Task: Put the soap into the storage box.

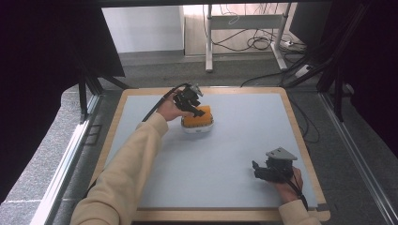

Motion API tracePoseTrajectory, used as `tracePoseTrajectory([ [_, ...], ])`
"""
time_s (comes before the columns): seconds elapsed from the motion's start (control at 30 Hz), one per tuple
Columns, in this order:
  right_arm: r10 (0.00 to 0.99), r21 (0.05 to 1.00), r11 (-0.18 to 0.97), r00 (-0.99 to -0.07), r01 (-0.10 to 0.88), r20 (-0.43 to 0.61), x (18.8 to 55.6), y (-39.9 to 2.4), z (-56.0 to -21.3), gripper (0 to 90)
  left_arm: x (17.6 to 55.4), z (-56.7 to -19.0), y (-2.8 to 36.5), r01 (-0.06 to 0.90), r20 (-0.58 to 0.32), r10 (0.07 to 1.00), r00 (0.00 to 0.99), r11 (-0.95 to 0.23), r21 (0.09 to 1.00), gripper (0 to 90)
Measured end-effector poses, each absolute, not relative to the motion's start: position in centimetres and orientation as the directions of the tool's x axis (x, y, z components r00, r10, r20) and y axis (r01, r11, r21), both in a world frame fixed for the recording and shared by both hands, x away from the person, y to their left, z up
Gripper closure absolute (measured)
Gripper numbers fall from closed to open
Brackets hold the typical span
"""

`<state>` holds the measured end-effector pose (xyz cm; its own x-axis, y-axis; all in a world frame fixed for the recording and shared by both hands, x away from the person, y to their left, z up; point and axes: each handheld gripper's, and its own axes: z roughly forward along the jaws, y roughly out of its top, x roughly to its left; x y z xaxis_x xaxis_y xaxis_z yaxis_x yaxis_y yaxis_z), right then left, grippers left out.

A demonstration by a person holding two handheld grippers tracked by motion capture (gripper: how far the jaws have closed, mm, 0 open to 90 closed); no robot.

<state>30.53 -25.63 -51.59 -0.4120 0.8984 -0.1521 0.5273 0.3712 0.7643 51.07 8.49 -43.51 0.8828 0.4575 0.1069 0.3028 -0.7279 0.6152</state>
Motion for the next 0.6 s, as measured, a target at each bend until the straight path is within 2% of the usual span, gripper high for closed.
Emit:
tracePoseTrajectory([
  [0.27, 0.897, 0.767, 0.371, -0.415, 0.524, -0.150, 30.4, -25.5, -51.5, 15.2, 50.1, -42.0, 9.3, 0.337, 0.058, 0.490, 0.870, -0.675, 0.657, 41.2],
  [0.4, 0.898, 0.767, 0.370, -0.414, 0.524, -0.150, 30.4, -25.6, -51.5, 15.2, 48.6, -41.9, 10.0, 0.363, 0.011, 0.507, 0.862, -0.631, 0.685, 38.4],
  [0.6, 0.898, 0.768, 0.371, -0.412, 0.522, -0.154, 30.3, -25.6, -51.5, 15.2, 46.3, -42.4, 11.6, 0.393, -0.006, 0.539, 0.842, -0.608, 0.690, 35.1],
])
